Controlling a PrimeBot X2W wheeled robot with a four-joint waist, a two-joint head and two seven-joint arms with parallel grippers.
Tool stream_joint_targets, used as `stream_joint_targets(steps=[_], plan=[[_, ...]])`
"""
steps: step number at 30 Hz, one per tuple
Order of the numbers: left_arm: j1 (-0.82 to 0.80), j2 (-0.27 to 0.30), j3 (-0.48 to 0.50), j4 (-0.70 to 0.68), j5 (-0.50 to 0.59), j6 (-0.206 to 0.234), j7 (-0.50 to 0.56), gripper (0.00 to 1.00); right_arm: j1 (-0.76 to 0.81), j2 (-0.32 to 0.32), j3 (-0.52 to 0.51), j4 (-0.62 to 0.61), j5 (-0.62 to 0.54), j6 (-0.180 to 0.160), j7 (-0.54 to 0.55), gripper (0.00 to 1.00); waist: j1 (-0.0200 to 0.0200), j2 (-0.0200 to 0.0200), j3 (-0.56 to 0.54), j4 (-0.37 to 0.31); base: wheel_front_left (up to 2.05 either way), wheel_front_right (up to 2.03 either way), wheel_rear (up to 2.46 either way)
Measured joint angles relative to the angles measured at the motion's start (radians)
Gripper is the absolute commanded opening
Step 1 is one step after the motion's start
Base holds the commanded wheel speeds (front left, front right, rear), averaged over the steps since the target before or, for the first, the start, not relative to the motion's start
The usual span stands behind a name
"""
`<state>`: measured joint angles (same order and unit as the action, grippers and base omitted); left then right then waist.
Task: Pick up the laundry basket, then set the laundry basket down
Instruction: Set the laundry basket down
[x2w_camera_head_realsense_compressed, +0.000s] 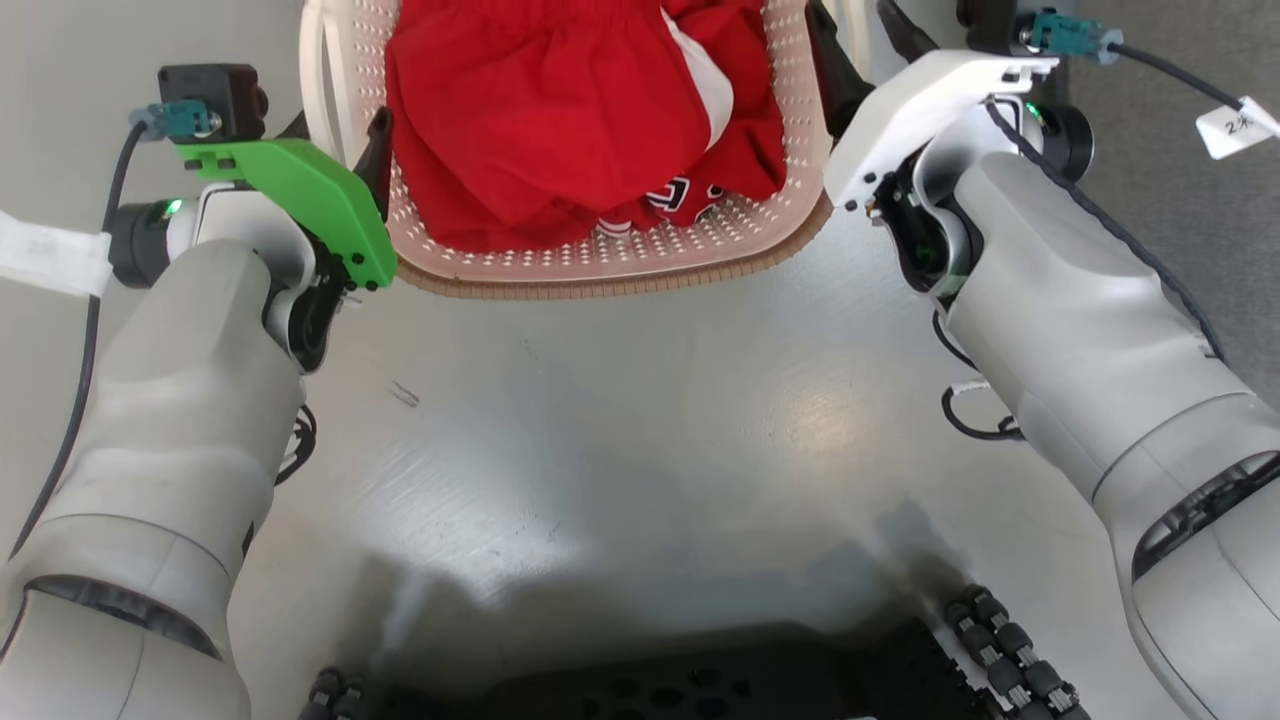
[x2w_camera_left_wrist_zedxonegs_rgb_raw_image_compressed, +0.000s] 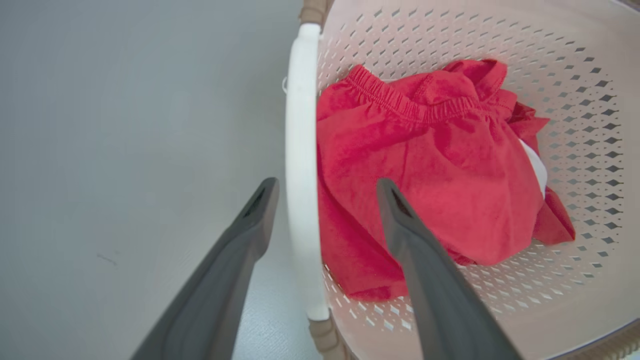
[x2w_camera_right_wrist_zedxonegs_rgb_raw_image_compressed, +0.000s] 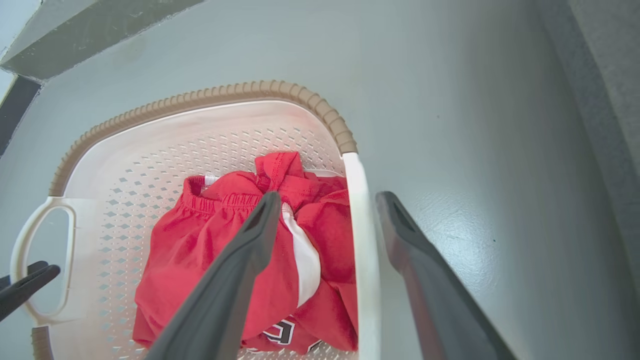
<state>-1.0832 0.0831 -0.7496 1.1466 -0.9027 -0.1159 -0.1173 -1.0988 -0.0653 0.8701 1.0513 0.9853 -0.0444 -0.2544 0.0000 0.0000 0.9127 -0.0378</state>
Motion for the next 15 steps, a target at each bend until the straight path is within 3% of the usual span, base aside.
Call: stream_joint_targets(steps=[15], plan=[[0.081,0.001,0.000,0.013,-0.002,-0.007,-0.062,1.00,0.088,0.002,-0.021,0.015,-0.029,0.006,0.000,1.00,0.0000,0.0000,-0.147,-0.006,0.00,0.00,0.00]])
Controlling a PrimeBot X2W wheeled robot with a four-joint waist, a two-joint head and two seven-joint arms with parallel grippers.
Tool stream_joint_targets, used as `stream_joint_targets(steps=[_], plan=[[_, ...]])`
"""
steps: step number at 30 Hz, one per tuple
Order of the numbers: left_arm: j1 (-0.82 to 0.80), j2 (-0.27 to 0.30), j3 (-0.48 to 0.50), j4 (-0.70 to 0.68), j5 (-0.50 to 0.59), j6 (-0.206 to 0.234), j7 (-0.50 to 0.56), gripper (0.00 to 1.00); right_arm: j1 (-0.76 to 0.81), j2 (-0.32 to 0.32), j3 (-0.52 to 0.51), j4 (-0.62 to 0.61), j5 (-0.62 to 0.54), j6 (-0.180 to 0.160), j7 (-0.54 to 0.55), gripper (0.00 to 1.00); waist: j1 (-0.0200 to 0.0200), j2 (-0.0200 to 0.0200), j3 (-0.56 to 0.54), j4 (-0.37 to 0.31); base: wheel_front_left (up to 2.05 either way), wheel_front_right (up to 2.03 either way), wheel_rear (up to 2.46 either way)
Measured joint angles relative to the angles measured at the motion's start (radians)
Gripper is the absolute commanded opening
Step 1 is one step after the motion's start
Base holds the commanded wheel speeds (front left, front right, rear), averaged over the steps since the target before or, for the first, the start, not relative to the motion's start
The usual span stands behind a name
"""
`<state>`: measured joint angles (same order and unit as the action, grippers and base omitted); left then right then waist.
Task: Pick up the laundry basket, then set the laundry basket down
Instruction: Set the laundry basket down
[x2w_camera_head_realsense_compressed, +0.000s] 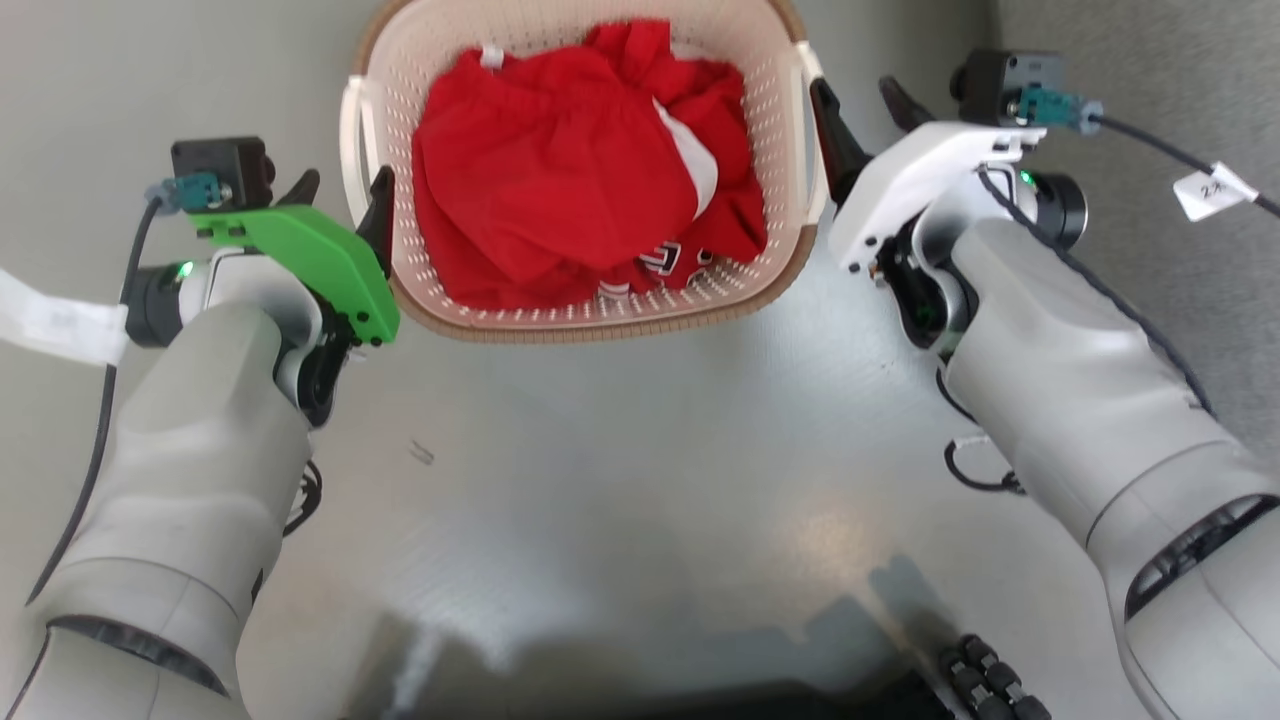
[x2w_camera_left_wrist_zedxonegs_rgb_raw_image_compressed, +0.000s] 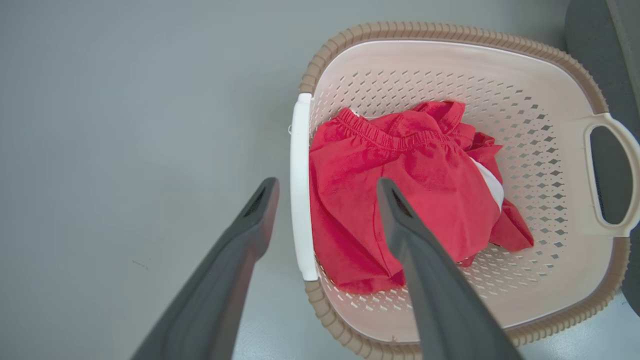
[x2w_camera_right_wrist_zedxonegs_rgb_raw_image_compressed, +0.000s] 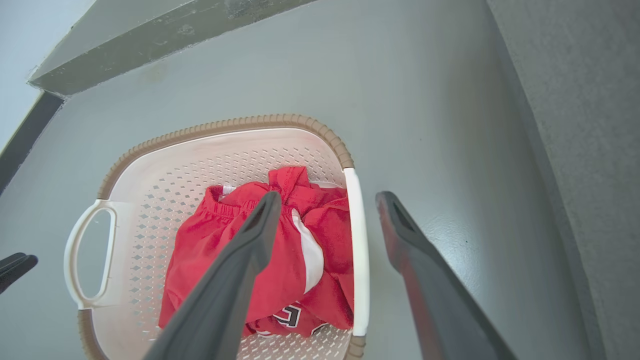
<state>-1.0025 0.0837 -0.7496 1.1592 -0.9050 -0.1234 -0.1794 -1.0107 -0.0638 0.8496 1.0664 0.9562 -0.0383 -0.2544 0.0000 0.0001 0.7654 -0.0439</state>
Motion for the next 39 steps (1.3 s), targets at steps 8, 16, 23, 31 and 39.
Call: stream_joint_targets(steps=[8,16,23,31,39], plan=[[0.057,0.002,-0.002,-0.001,-0.007,-0.001,-0.026,1.00,0.067,0.001,-0.020,0.005,-0.025,0.012,0.000,1.00,0.0000,0.0000,-0.102,-0.010,0.00,0.00,0.00],[0.107,-0.007,-0.025,-0.032,-0.007,-0.001,-0.052,1.00,0.135,-0.005,-0.055,0.003,-0.053,0.021,0.000,1.00,0.0000,0.0000,-0.212,-0.019,0.00,0.00,0.00],[0.167,-0.006,-0.026,-0.055,-0.007,-0.001,-0.061,1.00,0.197,-0.023,-0.076,-0.025,-0.095,0.029,0.000,1.00,0.0000,0.0000,-0.311,-0.024,0.00,0.00,0.00],[0.236,-0.005,-0.020,-0.083,-0.007,-0.001,-0.069,1.00,0.273,-0.048,-0.127,-0.082,-0.123,0.029,0.000,1.00,0.0000,0.0000,-0.424,-0.025,0.00,0.00,0.00],[0.291,0.015,0.030,-0.142,-0.007,-0.001,-0.069,1.00,0.355,-0.060,-0.170,-0.147,-0.159,0.029,0.000,1.00,-0.0001,0.0000,-0.529,-0.018,0.00,0.00,0.00]])
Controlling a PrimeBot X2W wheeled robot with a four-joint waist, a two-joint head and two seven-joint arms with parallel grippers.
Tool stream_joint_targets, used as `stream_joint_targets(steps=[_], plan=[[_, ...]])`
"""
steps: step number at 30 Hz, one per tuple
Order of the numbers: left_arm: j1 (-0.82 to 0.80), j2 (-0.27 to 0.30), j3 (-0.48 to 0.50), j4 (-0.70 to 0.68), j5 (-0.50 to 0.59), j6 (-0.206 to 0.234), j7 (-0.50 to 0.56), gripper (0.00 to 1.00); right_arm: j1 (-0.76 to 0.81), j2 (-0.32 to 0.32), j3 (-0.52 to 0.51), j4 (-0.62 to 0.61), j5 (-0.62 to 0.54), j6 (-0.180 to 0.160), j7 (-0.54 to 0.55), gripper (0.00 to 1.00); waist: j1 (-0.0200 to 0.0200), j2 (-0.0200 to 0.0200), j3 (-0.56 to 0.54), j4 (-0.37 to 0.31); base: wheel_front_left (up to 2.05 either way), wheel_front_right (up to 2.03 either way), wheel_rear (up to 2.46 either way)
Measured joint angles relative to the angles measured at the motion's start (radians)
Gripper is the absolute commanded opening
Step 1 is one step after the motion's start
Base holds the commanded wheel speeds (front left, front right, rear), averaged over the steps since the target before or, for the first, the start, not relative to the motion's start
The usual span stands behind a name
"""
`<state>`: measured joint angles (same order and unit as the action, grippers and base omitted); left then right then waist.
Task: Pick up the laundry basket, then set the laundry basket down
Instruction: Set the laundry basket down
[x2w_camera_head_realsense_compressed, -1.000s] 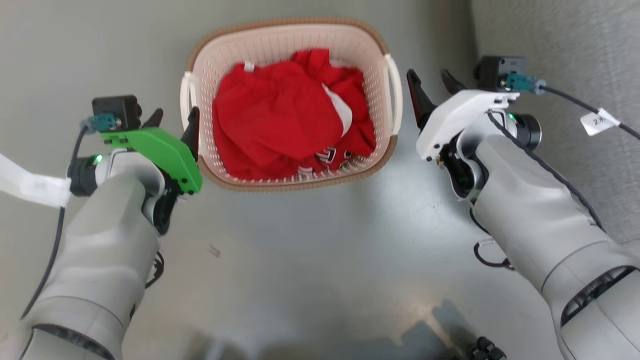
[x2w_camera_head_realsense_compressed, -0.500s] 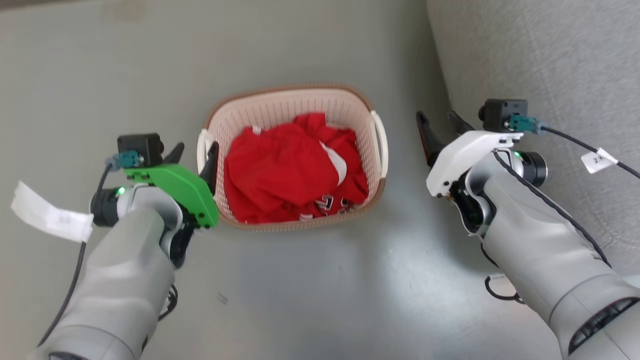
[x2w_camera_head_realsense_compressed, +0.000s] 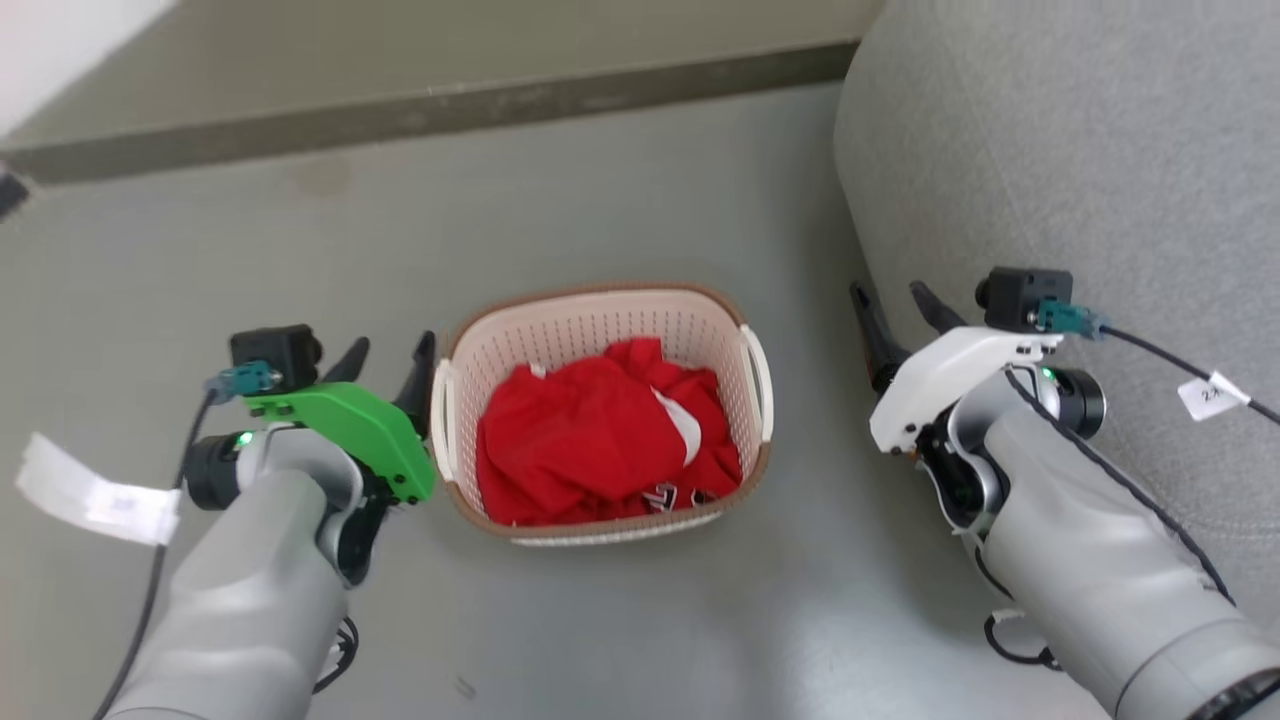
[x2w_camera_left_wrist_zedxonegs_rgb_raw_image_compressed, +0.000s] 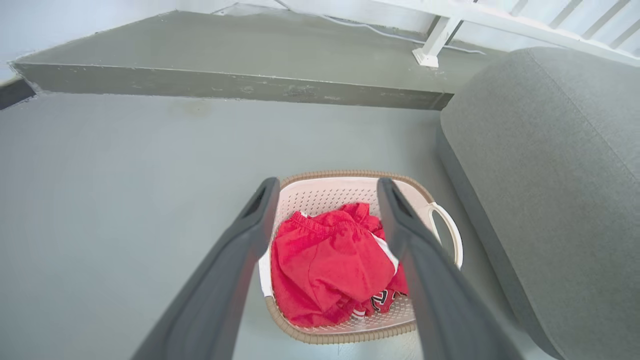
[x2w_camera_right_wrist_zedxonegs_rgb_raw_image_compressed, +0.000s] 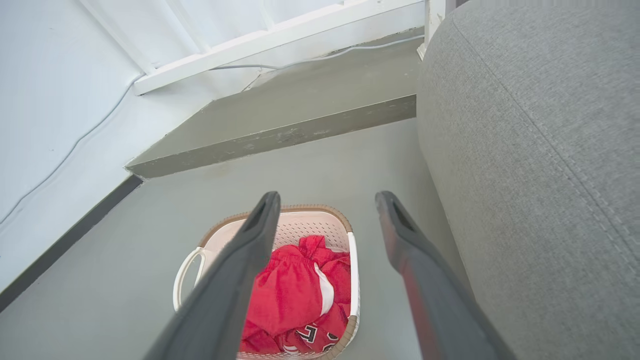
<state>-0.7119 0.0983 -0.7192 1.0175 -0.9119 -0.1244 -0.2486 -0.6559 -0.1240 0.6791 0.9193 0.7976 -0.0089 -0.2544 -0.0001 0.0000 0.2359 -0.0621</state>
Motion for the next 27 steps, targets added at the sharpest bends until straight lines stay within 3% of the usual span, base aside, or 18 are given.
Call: stream_joint_targets(steps=[14,27], plan=[[0.098,0.037,0.107,-0.173,0.055,0.016,0.000,1.00,0.119,-0.018,-0.071,-0.133,-0.081,-0.002,0.000,1.00,0.0000,0.0000,-0.125,0.010,0.00,0.00,0.00],[0.230,0.085,0.249,-0.370,0.134,0.064,0.000,1.00,0.220,-0.015,-0.157,-0.304,-0.174,-0.037,0.000,1.00,0.0000,0.0000,-0.160,0.009,0.00,0.00,0.00]])
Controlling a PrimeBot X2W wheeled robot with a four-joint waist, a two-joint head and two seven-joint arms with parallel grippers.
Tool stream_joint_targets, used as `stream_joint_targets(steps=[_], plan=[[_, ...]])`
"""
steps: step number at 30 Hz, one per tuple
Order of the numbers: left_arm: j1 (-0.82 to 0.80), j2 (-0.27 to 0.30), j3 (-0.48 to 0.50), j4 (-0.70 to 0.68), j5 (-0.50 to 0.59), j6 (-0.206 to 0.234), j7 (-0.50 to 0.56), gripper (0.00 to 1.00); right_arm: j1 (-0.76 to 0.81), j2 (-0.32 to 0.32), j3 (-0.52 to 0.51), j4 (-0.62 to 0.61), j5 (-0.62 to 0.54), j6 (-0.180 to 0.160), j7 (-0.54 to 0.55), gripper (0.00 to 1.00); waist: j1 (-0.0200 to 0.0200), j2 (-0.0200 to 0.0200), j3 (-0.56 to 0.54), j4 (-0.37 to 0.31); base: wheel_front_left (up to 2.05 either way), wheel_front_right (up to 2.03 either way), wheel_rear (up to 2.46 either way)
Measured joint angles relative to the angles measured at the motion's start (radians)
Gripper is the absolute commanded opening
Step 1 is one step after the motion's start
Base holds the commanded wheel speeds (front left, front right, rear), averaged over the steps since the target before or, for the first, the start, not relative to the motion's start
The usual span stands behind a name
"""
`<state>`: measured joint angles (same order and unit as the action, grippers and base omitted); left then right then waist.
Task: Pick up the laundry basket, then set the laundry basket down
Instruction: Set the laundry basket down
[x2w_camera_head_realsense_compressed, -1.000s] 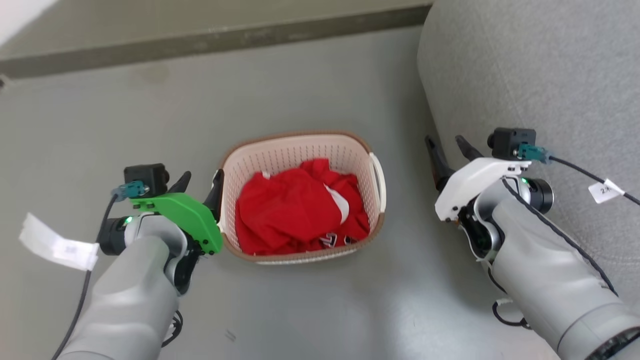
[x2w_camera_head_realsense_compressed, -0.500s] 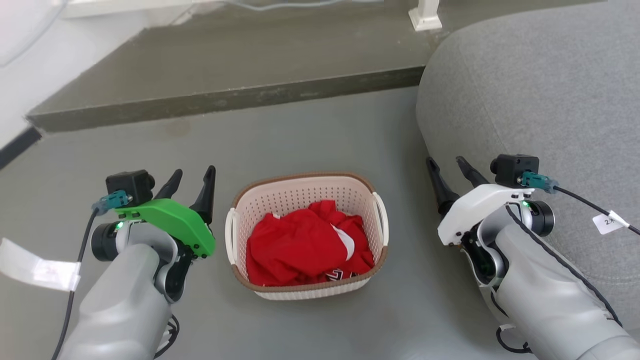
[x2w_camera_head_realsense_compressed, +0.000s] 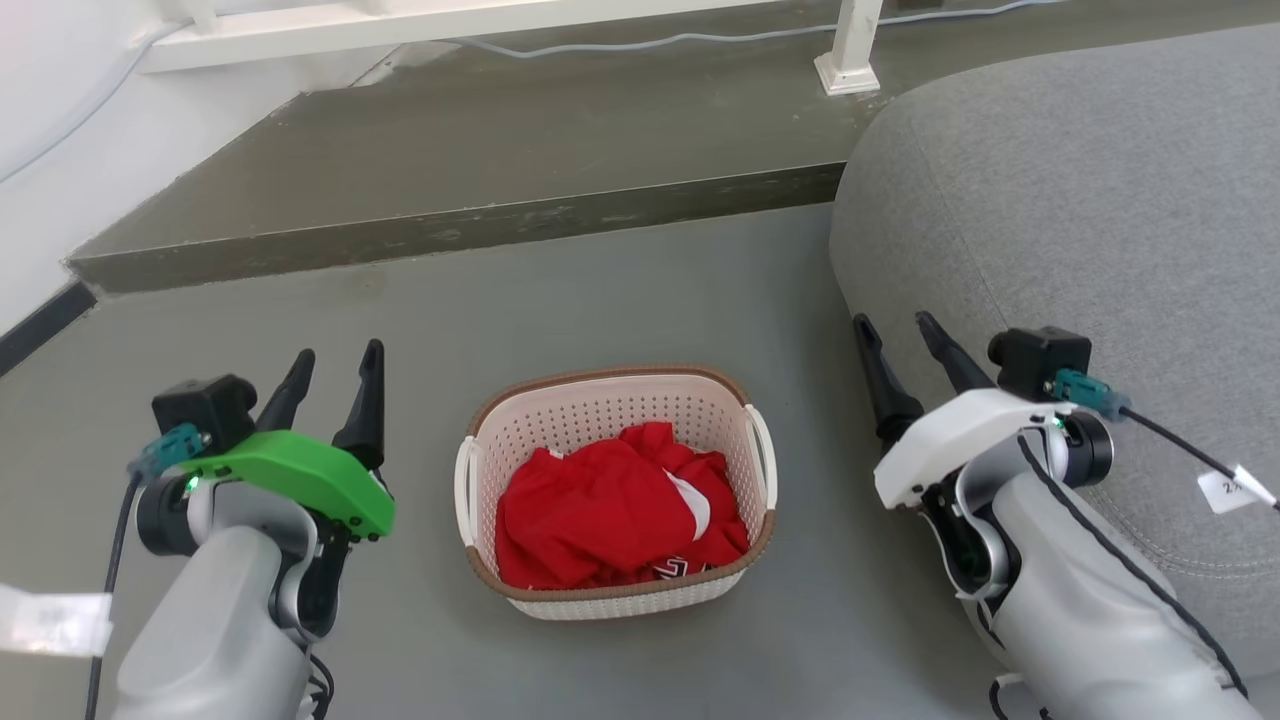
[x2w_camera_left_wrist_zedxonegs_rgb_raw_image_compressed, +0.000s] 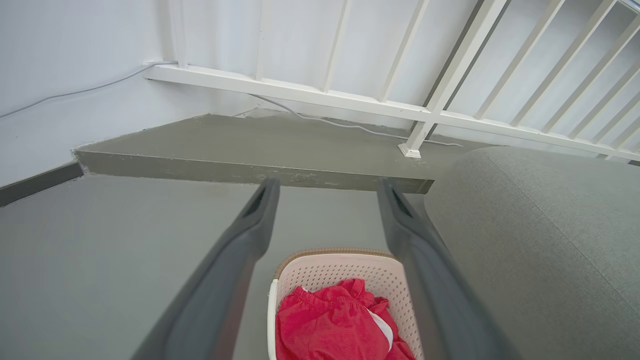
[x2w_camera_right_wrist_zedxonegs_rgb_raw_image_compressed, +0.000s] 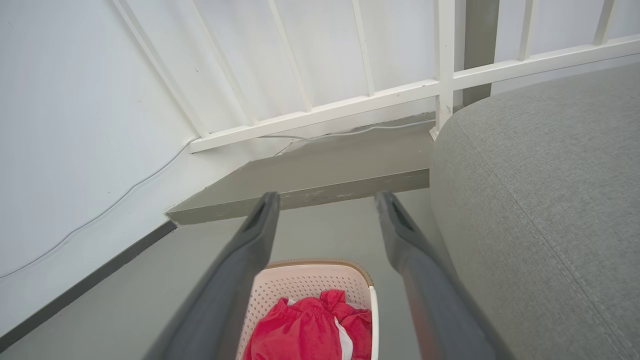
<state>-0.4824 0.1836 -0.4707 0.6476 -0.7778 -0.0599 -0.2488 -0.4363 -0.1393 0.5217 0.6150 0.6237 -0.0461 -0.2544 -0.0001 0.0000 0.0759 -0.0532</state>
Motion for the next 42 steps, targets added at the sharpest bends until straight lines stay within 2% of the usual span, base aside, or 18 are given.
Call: stream_joint_targets(steps=[8,13,23,32,42], plan=[[0.096,0.010,0.096,-0.137,0.063,0.026,0.000,1.00,0.074,0.008,-0.038,-0.092,-0.055,-0.008,0.000,1.00,0.0000,0.0000,-0.004,-0.002,0.00,0.00,0.00],[0.196,0.014,0.143,-0.215,0.111,0.026,0.000,1.00,0.121,0.014,-0.050,-0.134,-0.093,-0.008,0.000,1.00,0.0000,0.0000,-0.006,-0.007,0.00,0.00,0.00],[0.307,-0.006,0.232,-0.333,0.160,0.035,0.000,1.00,0.188,0.030,-0.110,-0.204,-0.144,-0.035,0.000,1.00,0.0000,0.0000,-0.011,-0.005,0.00,0.00,0.00],[0.377,-0.017,0.253,-0.396,0.232,0.035,0.000,1.00,0.234,0.038,-0.140,-0.252,-0.192,-0.036,0.000,1.00,0.0000,0.0000,-0.015,0.006,0.00,0.00,0.00],[0.426,-0.044,0.284,-0.435,0.264,0.035,0.000,1.00,0.262,0.046,-0.154,-0.282,-0.222,-0.036,0.000,1.00,0.0000,0.0000,-0.016,0.008,0.00,0.00,0.00]])
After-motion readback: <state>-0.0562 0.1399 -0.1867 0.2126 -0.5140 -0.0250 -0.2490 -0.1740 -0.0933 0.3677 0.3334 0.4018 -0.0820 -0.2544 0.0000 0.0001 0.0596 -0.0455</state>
